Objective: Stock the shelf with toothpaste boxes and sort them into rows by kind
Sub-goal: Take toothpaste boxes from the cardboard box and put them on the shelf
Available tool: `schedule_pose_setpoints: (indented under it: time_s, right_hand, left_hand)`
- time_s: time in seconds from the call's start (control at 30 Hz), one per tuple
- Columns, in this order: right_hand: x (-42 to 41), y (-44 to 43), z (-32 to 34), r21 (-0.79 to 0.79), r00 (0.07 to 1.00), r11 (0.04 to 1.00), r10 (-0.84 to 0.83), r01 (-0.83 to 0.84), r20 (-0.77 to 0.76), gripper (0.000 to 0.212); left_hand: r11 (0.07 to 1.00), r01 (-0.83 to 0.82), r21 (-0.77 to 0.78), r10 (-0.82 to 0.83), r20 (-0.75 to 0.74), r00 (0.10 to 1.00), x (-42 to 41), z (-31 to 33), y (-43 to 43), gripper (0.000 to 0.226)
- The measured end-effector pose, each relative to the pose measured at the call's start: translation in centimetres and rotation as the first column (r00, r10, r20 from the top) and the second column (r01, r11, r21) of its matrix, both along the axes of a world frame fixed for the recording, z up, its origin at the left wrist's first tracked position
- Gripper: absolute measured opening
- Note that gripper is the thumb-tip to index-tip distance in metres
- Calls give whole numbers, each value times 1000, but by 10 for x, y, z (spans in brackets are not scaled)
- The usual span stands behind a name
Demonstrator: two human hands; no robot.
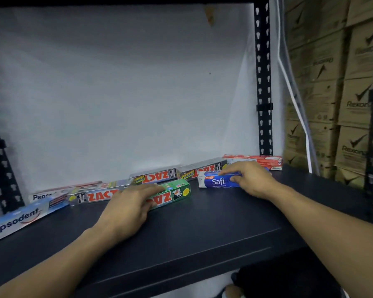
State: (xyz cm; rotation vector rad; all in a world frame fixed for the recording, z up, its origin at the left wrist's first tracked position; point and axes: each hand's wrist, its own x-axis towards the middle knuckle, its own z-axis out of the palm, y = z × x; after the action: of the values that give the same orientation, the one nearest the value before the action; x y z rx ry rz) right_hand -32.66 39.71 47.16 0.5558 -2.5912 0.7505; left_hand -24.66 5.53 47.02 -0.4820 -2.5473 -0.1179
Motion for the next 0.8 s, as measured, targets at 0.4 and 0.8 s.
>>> schedule_pose_setpoints:
  time_s: [0.4,0.8]
  right_hand:
    - [-52,19,-3,-8,1000,1000,-3,3,-1,36]
    - [-37,12,-6,204,994,975,-78,93,-80,41]
  left_hand:
    - [1000,-7,-5,7,30,1000,-69,0,-6,50]
    - [999,6,44,-6,4,1000,-60,-2,-4,44]
